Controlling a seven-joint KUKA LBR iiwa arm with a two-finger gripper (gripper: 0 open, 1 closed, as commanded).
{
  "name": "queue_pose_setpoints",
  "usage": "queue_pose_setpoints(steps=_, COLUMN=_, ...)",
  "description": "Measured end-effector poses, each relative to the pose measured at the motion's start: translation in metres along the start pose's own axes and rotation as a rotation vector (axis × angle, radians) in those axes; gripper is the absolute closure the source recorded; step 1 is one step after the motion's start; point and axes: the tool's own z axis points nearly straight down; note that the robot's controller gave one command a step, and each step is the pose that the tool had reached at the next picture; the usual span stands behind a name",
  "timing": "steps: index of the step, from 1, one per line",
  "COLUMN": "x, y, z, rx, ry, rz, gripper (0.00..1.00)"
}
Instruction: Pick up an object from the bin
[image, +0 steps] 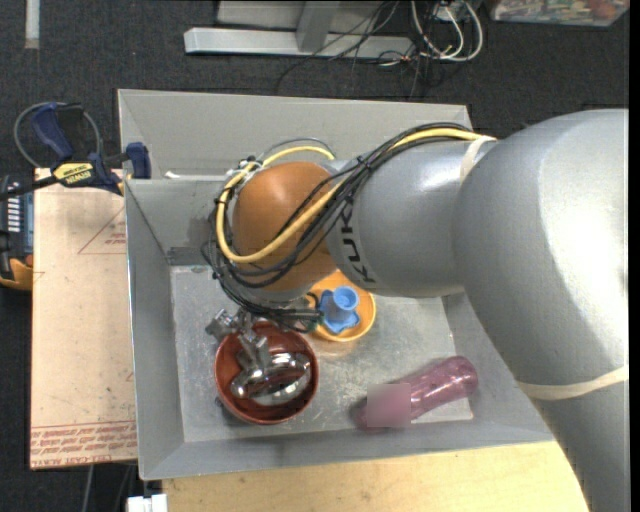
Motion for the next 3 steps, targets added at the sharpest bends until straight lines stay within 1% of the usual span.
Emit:
queue_pose_setpoints(steps=1, x=0.000, y=0.000, z=0.000, rx=0.000, ry=0.000, rz=0.000, gripper=1.00)
queue_pose_setpoints(steps=2, x=0.001, y=0.001, z=-0.013, rx=-0.001, ry=0.002, rz=0.000, gripper=1.00)
queue_pose_setpoints(steps=3, x=0.001, y=0.000, z=-0.032, rx=0.001, ry=0.001, rz=0.001, gripper=1.00)
